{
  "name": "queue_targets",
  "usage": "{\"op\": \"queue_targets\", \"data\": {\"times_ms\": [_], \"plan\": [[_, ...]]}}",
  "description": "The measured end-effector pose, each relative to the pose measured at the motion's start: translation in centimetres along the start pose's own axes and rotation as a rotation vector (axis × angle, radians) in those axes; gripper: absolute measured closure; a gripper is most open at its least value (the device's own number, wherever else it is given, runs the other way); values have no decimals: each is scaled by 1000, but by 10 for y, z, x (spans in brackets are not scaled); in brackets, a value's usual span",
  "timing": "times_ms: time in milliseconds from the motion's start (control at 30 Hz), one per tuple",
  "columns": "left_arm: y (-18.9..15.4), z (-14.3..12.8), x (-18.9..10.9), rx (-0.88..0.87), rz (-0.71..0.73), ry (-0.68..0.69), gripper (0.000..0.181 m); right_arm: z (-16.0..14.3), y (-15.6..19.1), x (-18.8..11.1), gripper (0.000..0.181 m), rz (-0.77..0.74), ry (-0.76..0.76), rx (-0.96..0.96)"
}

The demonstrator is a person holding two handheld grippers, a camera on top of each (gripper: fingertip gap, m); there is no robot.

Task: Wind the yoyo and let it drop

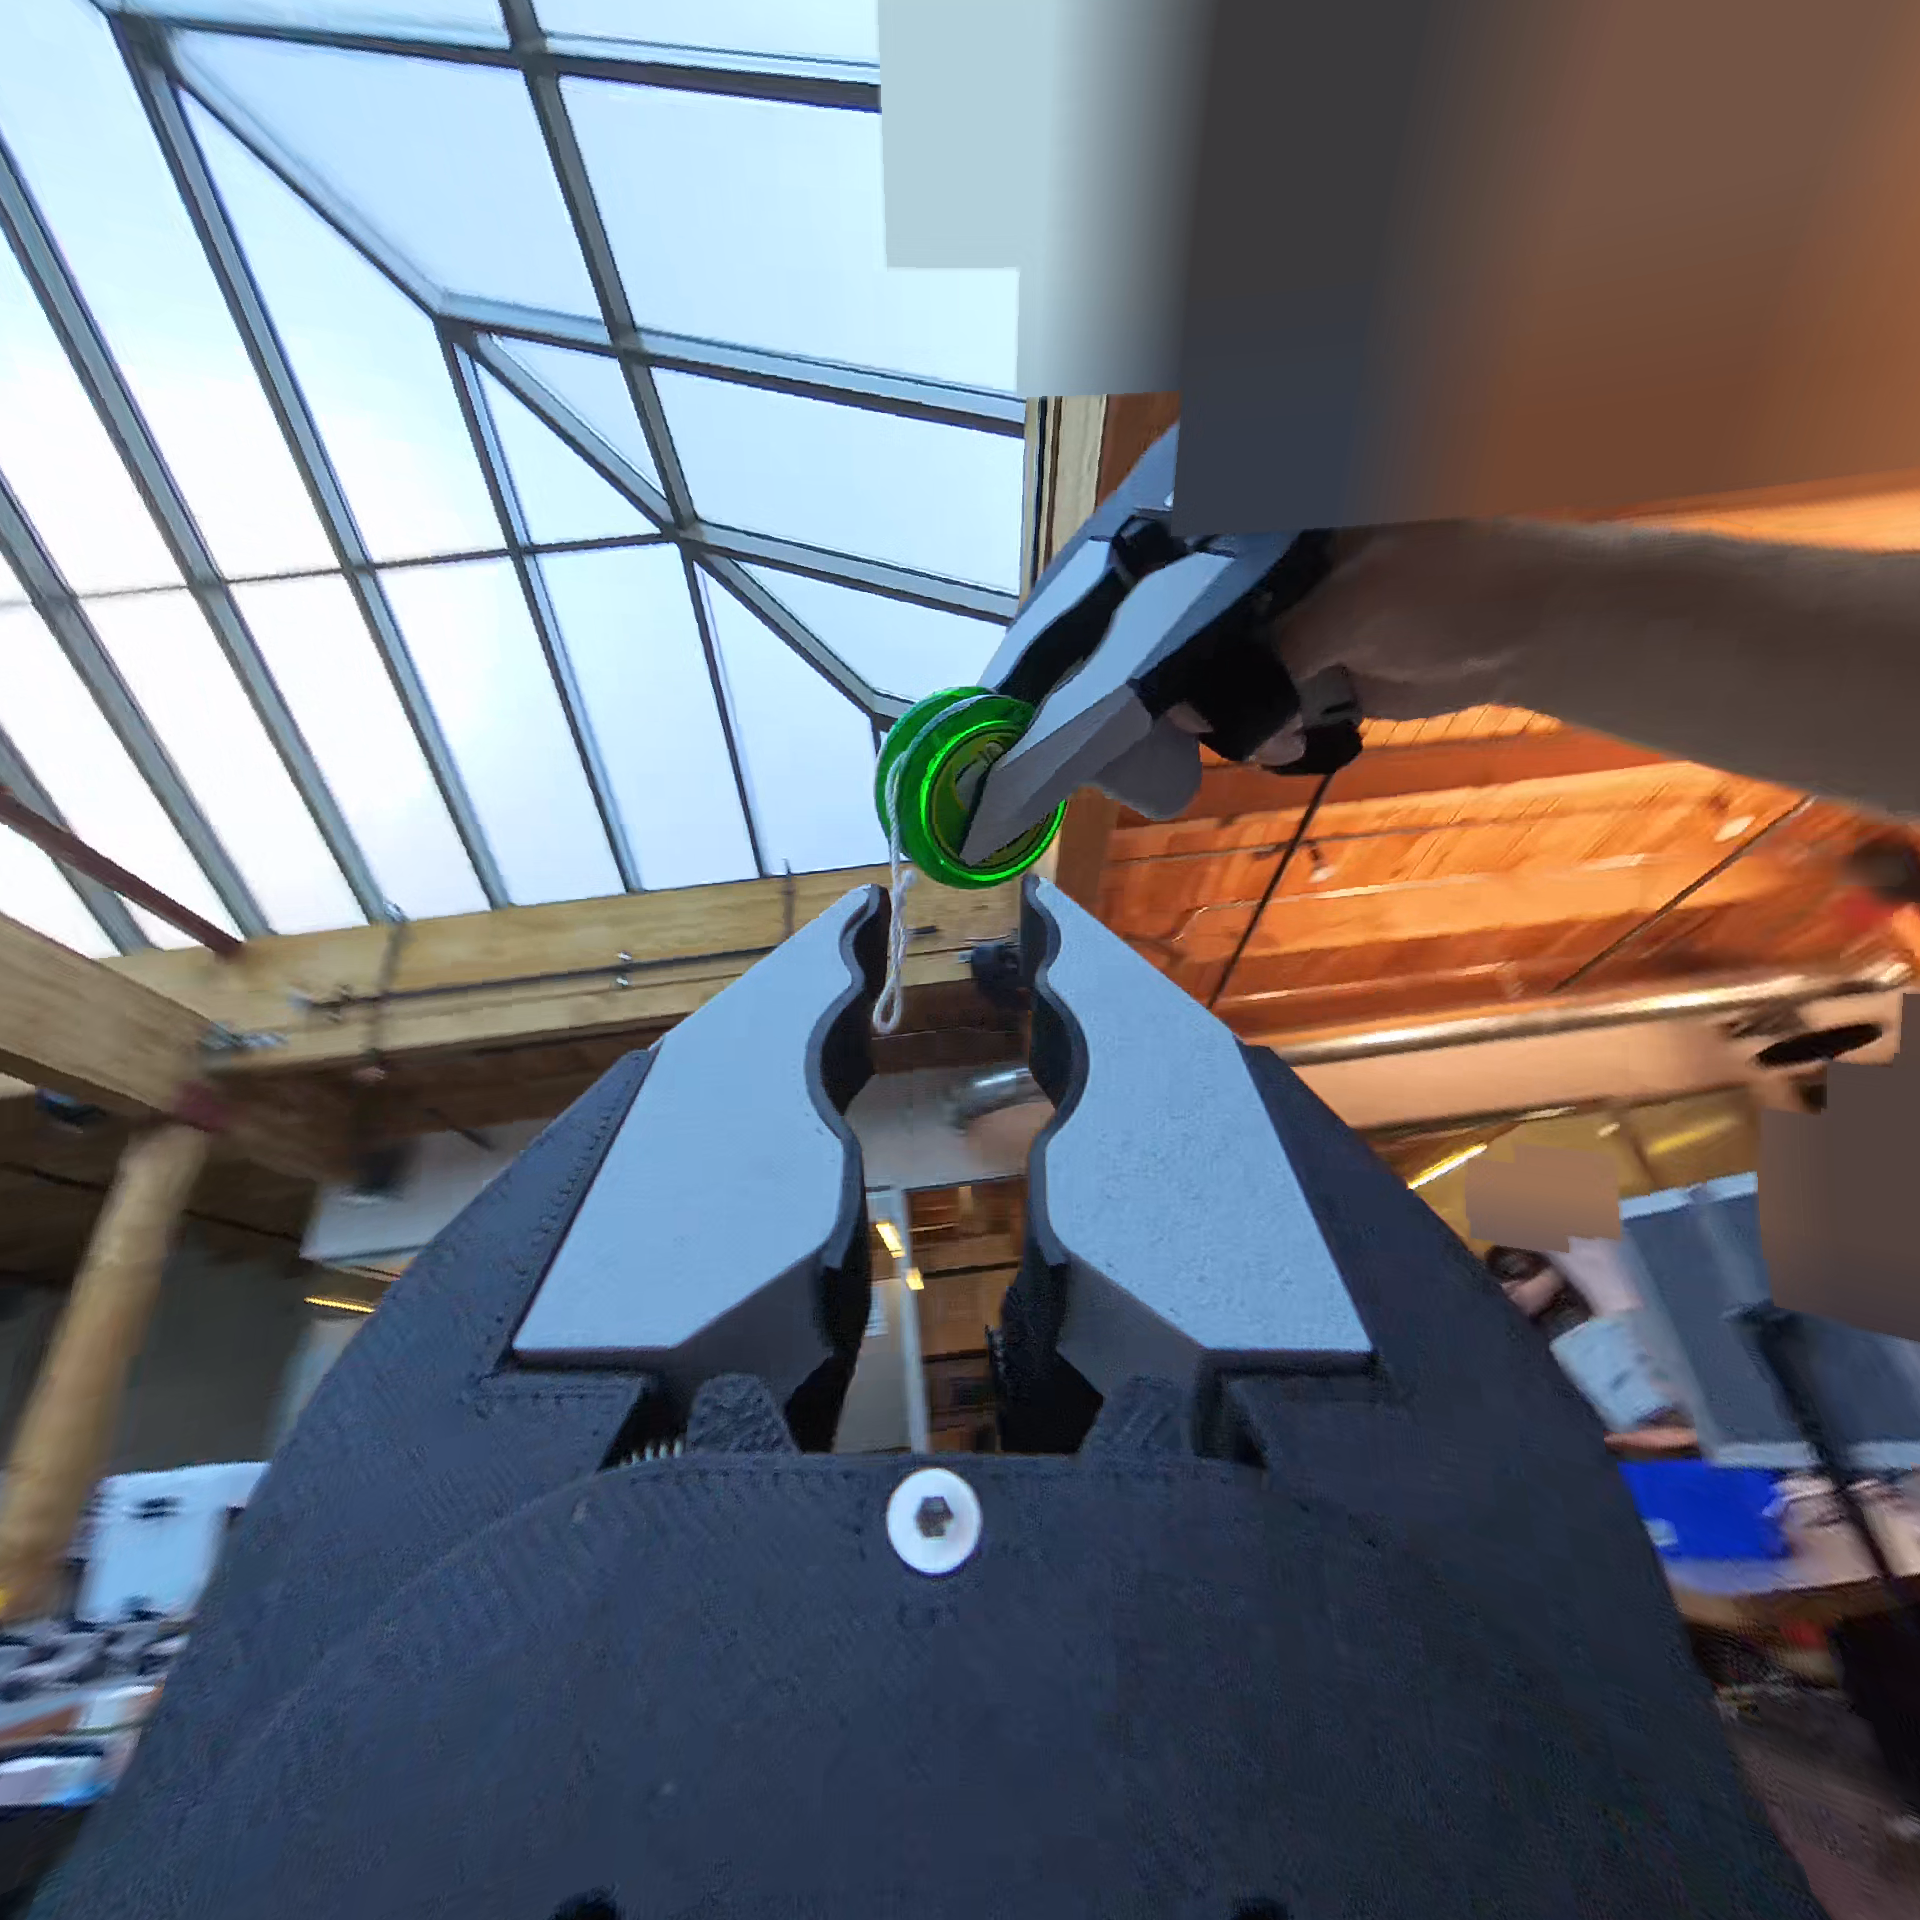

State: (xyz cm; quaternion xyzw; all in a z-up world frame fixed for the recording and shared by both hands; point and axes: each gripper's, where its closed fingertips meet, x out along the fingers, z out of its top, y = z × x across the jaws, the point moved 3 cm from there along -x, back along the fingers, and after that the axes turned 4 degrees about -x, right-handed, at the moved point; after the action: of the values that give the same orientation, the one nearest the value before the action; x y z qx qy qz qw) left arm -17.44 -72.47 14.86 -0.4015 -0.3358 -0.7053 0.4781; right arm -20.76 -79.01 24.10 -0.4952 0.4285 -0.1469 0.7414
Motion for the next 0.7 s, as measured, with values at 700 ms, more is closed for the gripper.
{"op": "queue_targets", "data": {"times_ms": [700], "plan": [[4, -19, 8, 62, 58, 130, 163, 14, 21, -5, 153, 47, -19, -21]]}}
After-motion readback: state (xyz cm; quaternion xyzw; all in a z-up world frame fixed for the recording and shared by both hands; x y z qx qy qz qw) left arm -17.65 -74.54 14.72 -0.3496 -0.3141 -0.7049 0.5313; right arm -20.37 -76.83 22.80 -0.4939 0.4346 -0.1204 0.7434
